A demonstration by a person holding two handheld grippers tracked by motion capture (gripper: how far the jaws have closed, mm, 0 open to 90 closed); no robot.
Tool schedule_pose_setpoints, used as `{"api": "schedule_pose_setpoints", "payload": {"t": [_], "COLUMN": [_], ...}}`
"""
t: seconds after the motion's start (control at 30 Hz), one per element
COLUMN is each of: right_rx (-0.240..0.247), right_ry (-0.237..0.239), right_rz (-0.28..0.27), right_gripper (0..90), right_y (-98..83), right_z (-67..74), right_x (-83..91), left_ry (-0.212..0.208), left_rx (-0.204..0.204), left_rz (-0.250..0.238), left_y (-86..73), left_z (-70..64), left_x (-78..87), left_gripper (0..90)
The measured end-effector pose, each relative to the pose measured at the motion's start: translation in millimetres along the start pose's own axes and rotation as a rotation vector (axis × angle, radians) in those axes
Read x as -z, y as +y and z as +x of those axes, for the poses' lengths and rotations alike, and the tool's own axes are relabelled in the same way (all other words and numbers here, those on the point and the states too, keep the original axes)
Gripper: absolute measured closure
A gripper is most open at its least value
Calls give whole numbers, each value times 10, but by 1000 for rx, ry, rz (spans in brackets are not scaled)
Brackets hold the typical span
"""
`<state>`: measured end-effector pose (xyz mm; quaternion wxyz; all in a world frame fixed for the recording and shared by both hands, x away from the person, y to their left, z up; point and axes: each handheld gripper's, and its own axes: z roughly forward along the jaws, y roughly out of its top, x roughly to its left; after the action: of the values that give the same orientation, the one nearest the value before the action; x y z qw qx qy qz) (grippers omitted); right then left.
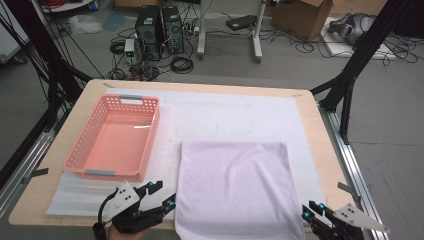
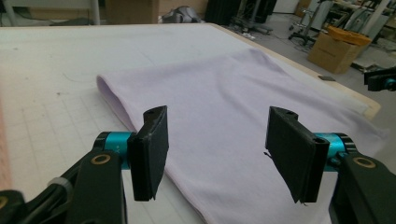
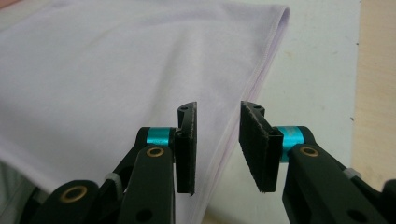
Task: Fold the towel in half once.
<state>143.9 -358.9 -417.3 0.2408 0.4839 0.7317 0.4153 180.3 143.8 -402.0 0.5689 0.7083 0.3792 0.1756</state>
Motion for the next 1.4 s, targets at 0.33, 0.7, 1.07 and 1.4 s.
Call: {"api": "schedule_pose_setpoints", "payload": {"t": [0.33,0.7,1.07,1.4], "right_rx": [-25,-38,-67,-81], "right_ry": [-30,-36,-11,-6], "right_rz": [75,102,98,125], "right_gripper": [675,623,496,465], "right_y": [293,626,758,743], "right_z": [-190,-501,-667,-677], "right_x": [-612,-1245,-1492,-1564], "left_ry": [23,62,127,186], "left_rx": [35,48,46,58], "left_rz": [75,151,219,291], "left_y": [195,271,217,162], "left_z": [319,654,799,858], "left_x": [-506,-1125,-1472,-1654], "left_gripper": [386,388,381,384]}}
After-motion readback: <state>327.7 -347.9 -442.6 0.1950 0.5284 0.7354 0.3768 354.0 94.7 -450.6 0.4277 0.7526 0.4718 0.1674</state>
